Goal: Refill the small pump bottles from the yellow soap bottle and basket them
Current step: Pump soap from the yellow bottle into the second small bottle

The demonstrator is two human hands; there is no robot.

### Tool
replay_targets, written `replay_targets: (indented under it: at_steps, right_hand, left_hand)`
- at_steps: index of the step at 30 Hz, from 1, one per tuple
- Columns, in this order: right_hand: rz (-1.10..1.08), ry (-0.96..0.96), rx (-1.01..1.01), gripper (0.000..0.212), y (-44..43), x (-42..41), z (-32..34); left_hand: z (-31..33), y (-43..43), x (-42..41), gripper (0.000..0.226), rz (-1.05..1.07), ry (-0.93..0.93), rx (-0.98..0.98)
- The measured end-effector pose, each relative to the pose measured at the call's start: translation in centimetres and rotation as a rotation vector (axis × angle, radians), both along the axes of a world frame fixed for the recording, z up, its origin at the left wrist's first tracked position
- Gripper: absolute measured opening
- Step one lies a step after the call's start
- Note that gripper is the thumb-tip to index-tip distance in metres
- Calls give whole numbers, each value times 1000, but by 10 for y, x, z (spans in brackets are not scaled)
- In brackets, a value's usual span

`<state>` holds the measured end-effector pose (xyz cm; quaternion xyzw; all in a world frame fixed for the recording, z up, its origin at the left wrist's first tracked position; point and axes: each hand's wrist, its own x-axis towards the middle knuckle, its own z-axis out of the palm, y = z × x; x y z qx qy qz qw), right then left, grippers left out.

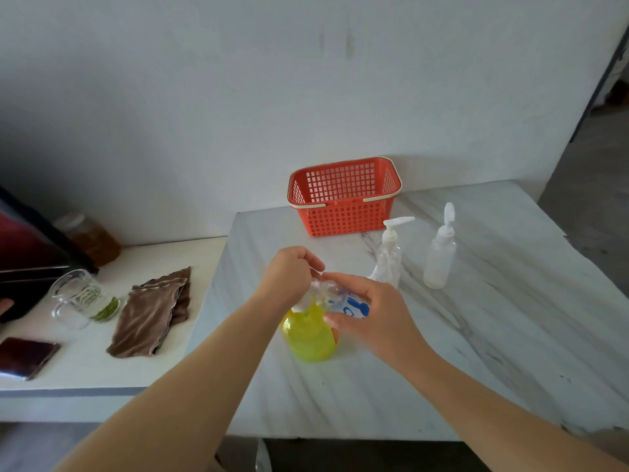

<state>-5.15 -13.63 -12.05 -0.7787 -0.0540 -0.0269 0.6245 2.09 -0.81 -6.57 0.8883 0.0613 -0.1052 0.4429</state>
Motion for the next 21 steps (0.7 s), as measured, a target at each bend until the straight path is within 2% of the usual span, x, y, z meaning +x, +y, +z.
replay_targets:
  at_steps: [11, 21]
  right_hand:
    - [14, -27, 2, 53, 0, 0, 9]
    - [4, 9, 31, 53, -1, 2, -1]
  left_hand:
    - [12, 6, 0, 31, -41, -24, -61]
    - [-3, 3, 3, 42, 16, 17, -43]
